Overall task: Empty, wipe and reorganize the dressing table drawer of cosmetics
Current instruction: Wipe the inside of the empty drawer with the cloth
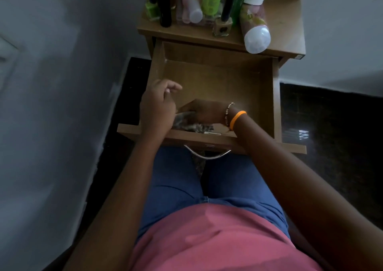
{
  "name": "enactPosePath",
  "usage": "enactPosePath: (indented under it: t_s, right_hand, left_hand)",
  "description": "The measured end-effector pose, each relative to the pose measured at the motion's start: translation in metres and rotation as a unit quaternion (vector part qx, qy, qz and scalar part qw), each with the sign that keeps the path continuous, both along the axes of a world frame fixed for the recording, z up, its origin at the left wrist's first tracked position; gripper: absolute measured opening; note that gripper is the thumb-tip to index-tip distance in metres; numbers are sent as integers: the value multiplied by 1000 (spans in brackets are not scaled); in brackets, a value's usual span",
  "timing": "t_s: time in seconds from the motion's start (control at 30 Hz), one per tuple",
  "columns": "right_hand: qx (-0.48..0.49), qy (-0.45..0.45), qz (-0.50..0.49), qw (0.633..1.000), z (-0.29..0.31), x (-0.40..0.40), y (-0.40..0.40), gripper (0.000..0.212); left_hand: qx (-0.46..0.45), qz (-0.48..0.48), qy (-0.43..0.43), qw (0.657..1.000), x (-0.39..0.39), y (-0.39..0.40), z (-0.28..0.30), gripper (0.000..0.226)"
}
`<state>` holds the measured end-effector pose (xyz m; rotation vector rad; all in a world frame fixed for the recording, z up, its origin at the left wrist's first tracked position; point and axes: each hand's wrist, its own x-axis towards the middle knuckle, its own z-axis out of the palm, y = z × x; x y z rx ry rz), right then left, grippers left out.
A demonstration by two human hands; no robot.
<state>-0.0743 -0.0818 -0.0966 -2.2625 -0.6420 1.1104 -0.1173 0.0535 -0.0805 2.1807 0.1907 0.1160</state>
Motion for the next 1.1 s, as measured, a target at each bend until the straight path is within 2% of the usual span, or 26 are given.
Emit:
enactPosePath:
  t_s: [0.13, 0.2, 0.3, 0.37, 0.5, 0.6, 0.73, 0.8, 0.83, 0.87, 0.93, 0.97, 1.03, 1.1]
  right_hand:
    - [-104, 10, 79, 991, 6, 15, -44, 34]
    - [-146, 49, 70, 986, 8, 18, -70, 37]
    - [-111, 111, 20, 987, 9, 17, -85, 34]
    - [-94, 98, 29, 990, 8, 17, -69, 33]
    - [-20, 9, 45, 999, -3, 19, -1, 30]
    - [20, -29, 5, 999, -15, 15, 37, 35]
    - [43, -18, 13, 999, -13, 16, 18, 33]
    - [83, -3, -29, 996, -8, 16, -4, 24]
    - [131, 16, -101, 986, -5, 14, -14, 18]
    - [188, 42, -200, 961, -2, 12, -22, 15]
    - [285, 56, -400, 869, -1, 13, -34, 17]
    - [303, 44, -473, 826, -4, 17, -40, 17]
    - [311, 44, -563, 764, -10, 28, -44, 26]
    - [322, 106, -608, 718, -12, 38, -32, 32]
  left_hand:
    - [79, 60, 10, 995, -5, 30, -1, 34]
    - [106, 78, 23, 991, -6, 39, -5, 32]
    - [165, 63, 28, 984, -7, 42, -12, 29]
    - [204, 52, 30, 977, -8, 39, -15, 28]
    - [192, 68, 23, 979, -8, 39, -13, 19]
    - [179, 84, 17, 980, -7, 40, -14, 14]
    - [193, 60, 46, 978, -4, 41, -12, 24]
    - [192, 37, 91, 977, 0, 42, -10, 31]
    - [184, 28, 107, 977, 2, 42, -8, 34]
    - [174, 23, 115, 978, 4, 42, -7, 36]
    - [166, 21, 112, 980, 5, 41, -5, 36]
    - [173, 20, 104, 979, 4, 40, -6, 36]
    - [194, 22, 89, 977, 2, 38, -7, 37]
    - [210, 31, 84, 974, 1, 37, -9, 42]
